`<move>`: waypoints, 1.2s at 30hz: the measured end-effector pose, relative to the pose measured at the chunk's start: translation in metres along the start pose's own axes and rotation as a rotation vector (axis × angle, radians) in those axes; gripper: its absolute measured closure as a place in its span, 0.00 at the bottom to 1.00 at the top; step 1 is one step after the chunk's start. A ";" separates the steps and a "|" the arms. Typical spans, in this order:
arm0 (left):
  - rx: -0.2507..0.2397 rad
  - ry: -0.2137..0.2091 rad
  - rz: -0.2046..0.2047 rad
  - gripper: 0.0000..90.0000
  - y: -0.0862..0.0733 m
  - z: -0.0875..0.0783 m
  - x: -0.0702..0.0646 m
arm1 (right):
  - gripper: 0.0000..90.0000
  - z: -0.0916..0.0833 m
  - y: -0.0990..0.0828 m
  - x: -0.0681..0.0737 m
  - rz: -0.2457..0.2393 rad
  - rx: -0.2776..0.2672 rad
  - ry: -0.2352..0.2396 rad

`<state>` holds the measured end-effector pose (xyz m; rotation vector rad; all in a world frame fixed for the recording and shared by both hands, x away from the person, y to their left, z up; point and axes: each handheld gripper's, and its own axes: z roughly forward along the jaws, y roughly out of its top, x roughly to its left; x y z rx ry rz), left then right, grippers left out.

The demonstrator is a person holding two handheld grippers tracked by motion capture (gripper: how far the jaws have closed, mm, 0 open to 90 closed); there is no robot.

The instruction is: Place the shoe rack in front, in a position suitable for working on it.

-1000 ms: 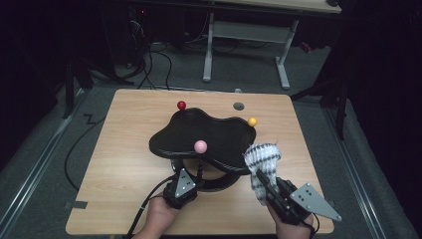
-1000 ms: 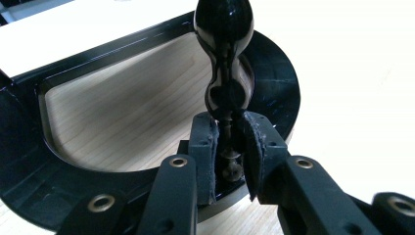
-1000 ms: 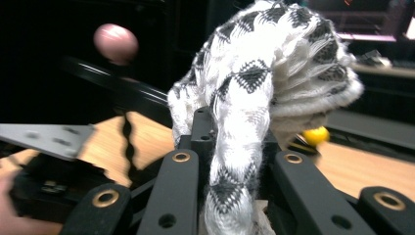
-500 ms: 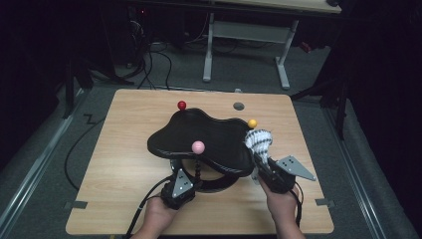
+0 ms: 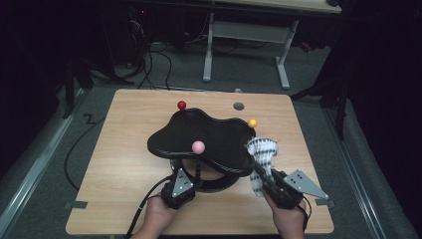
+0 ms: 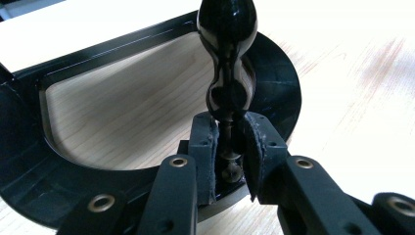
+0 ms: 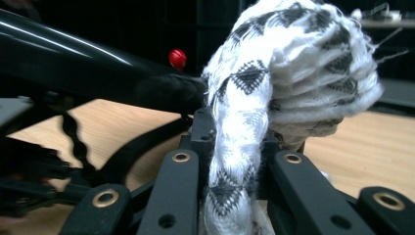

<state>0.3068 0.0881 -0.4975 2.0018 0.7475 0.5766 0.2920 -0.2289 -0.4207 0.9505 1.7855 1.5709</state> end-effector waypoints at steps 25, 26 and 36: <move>-0.010 0.006 0.014 0.83 0.007 0.012 -0.008 | 0.88 -0.002 0.029 0.092 -0.208 -0.073 0.085; -0.009 0.002 0.018 0.83 0.007 0.012 -0.009 | 0.88 0.003 0.029 0.096 -0.213 -0.067 0.086; -0.008 -0.011 0.055 0.83 0.010 0.013 -0.016 | 0.88 0.030 0.027 0.109 -0.224 -0.027 0.083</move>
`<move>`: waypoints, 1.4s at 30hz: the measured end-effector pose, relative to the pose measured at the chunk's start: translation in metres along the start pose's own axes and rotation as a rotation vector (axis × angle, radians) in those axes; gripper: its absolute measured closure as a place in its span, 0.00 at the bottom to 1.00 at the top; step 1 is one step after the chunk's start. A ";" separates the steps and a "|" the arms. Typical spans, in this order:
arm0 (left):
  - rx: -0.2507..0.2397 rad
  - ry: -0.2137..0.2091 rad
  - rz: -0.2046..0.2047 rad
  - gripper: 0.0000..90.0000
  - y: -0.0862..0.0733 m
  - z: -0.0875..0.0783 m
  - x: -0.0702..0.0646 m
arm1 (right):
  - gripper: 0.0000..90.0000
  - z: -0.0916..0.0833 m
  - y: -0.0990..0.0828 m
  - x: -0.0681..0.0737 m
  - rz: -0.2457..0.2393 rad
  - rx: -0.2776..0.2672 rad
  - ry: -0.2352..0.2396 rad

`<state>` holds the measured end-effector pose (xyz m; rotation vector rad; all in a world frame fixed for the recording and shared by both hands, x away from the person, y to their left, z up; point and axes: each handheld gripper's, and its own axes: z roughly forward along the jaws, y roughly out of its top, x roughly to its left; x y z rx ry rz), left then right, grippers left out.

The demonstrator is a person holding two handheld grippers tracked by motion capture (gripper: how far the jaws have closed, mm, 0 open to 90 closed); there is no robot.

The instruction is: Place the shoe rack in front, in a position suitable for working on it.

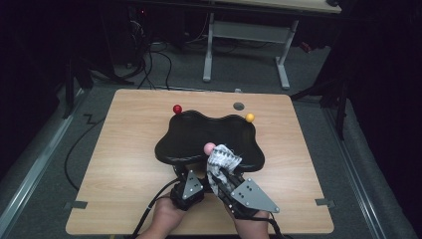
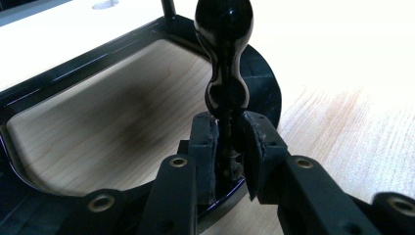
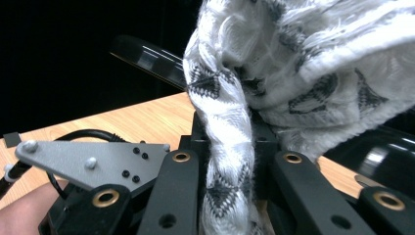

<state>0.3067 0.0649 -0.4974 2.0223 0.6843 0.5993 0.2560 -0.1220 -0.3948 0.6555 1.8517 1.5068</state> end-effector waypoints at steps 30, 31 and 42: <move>-0.009 -0.008 -0.039 0.83 0.000 0.004 -0.003 | 0.88 -0.036 -0.058 -0.113 0.240 0.069 -0.245; -0.007 -0.007 -0.041 0.83 0.001 0.004 -0.003 | 0.88 -0.036 -0.059 -0.115 0.246 0.071 -0.253; -0.009 -0.008 -0.004 0.83 0.020 0.031 -0.031 | 0.87 -0.085 -0.037 -0.127 0.241 -0.040 -0.317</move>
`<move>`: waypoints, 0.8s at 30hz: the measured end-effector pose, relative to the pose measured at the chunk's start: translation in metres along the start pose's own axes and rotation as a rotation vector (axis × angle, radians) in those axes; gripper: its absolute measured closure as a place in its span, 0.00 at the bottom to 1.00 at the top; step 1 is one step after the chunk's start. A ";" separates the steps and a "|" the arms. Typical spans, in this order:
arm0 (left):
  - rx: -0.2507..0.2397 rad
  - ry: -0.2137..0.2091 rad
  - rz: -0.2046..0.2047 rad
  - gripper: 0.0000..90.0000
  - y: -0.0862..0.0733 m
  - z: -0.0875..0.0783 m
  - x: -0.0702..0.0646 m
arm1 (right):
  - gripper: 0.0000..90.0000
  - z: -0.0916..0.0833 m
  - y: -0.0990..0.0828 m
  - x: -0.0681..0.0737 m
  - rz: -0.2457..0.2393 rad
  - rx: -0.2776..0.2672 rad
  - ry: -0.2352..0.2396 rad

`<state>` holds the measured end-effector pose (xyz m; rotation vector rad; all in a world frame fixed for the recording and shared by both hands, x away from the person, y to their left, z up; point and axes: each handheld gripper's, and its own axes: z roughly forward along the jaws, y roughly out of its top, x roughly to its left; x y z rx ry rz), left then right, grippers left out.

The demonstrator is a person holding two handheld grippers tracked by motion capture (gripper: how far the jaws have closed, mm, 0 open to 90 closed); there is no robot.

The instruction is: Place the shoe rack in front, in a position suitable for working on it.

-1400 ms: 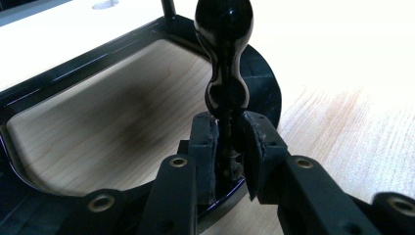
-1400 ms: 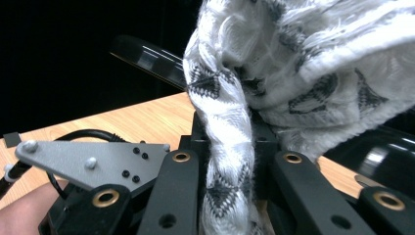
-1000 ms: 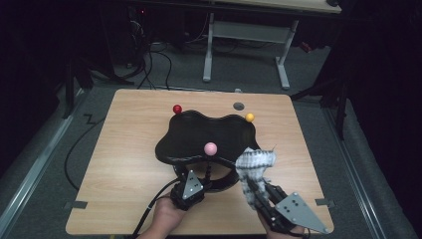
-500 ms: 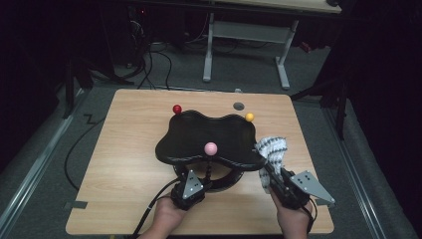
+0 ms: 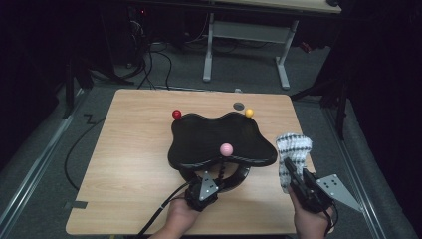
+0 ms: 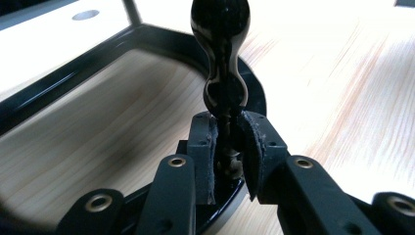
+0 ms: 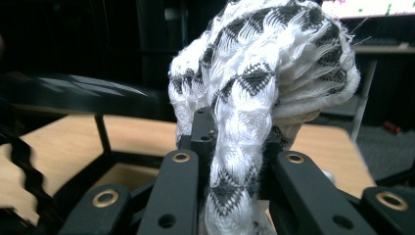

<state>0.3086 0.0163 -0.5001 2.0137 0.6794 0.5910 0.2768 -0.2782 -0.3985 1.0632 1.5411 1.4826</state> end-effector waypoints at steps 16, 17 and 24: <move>-0.029 -0.092 -0.006 0.59 0.005 0.002 -0.023 | 0.87 -0.016 0.030 0.060 -0.121 -0.110 0.132; -0.022 -0.089 0.006 0.59 0.002 -0.005 -0.020 | 0.87 -0.012 0.028 0.064 -0.119 -0.093 0.135; -0.012 0.009 -0.034 0.56 -0.022 -0.049 0.021 | 0.87 0.003 0.017 0.054 -0.113 -0.043 0.078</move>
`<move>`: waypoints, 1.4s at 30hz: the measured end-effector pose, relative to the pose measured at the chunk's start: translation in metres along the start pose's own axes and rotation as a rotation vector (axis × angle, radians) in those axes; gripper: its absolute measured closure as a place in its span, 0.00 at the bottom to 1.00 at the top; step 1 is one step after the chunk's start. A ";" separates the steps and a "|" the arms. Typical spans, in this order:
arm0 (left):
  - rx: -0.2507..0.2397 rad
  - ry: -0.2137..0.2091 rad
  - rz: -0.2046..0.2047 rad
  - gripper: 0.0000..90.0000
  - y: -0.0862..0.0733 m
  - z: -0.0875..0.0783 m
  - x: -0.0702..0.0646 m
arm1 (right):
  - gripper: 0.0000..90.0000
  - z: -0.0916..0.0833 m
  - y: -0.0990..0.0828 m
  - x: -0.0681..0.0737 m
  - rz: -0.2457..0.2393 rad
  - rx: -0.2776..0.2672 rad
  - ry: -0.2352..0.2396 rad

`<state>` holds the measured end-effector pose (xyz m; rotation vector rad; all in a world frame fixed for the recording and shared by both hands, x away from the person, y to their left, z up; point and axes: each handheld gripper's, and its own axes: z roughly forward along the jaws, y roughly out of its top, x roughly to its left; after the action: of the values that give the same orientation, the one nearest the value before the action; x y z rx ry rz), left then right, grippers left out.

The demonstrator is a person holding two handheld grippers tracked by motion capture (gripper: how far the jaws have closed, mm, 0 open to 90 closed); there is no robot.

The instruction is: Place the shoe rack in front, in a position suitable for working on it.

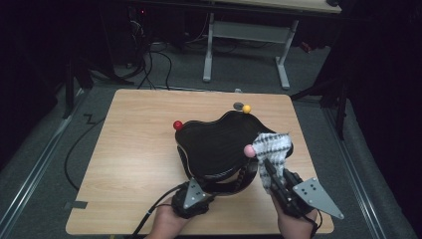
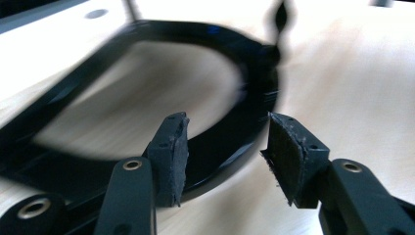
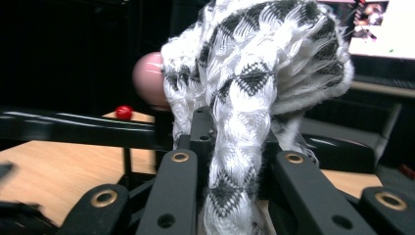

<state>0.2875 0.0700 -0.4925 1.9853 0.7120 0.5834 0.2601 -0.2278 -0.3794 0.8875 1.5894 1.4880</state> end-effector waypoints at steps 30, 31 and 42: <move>0.095 0.239 -0.259 0.82 0.006 0.060 0.147 | 0.87 -0.011 -0.009 -0.018 0.034 0.033 -0.021; 0.105 0.239 -0.257 0.82 0.006 0.058 0.146 | 0.87 -0.011 -0.009 -0.017 0.034 0.035 -0.017; 0.115 0.222 -0.234 0.82 -0.023 -0.003 0.103 | 0.87 0.001 -0.014 -0.011 0.040 0.053 0.025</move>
<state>0.3543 0.1513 -0.4993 1.9232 1.1199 0.6376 0.2663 -0.2386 -0.3928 0.9388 1.6453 1.4954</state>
